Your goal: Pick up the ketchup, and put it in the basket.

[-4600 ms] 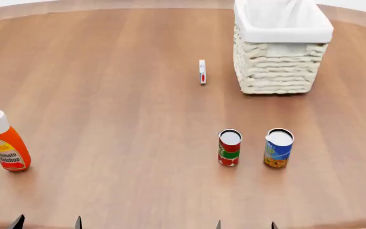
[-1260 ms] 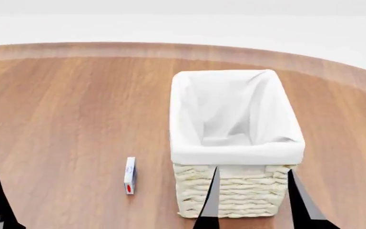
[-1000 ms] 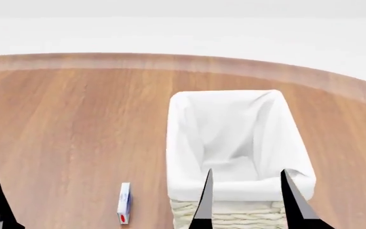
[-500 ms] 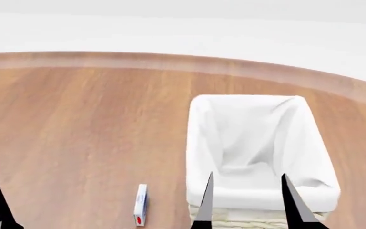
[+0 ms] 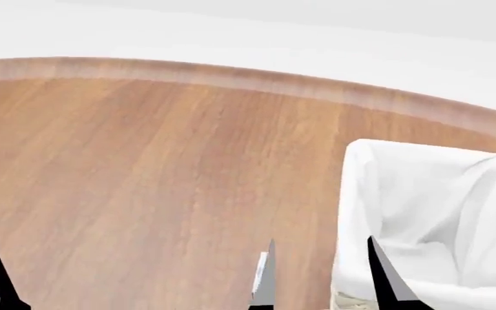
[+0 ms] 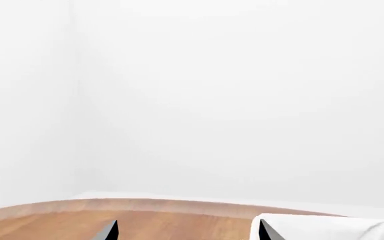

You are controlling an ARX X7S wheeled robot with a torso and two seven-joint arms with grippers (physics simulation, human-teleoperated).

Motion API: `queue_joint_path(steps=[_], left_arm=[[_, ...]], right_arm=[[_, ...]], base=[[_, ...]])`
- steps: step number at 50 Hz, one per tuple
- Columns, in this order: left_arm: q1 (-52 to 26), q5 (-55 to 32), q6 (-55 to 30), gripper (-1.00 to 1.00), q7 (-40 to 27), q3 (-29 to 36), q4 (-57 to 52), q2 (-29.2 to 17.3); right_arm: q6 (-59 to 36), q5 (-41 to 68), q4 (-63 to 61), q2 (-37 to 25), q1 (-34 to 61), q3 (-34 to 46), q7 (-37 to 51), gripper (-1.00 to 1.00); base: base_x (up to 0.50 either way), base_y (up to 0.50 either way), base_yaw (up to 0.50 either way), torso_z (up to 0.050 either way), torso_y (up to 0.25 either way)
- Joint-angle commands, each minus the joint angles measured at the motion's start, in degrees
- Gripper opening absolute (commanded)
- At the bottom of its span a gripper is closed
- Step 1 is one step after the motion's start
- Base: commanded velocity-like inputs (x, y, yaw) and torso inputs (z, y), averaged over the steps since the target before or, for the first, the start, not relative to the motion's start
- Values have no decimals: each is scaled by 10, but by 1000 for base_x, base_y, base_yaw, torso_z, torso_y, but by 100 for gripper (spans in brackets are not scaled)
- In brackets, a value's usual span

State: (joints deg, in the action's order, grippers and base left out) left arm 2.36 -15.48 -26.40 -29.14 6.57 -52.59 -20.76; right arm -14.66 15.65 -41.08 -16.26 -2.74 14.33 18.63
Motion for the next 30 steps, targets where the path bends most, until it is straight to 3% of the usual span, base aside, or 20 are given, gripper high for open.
queue_joint_path(steps=[1, 7, 30], left_arm=[[-4, -10, 11, 100, 18, -11, 20, 12], [-7, -26, 1, 100, 13, -21, 18, 14], [-6, -34, 0, 100, 9, -16, 16, 4]], right_arm=[[10, -4, 11, 4, 0, -8, -19, 100], [30, 32, 14, 5, -2, -9, -38, 100], [31, 36, 23, 0, 0, -9, -20, 100]], base=[[0, 0, 500, 0, 0], [0, 0, 256, 0, 0], [0, 0, 0, 50, 0]])
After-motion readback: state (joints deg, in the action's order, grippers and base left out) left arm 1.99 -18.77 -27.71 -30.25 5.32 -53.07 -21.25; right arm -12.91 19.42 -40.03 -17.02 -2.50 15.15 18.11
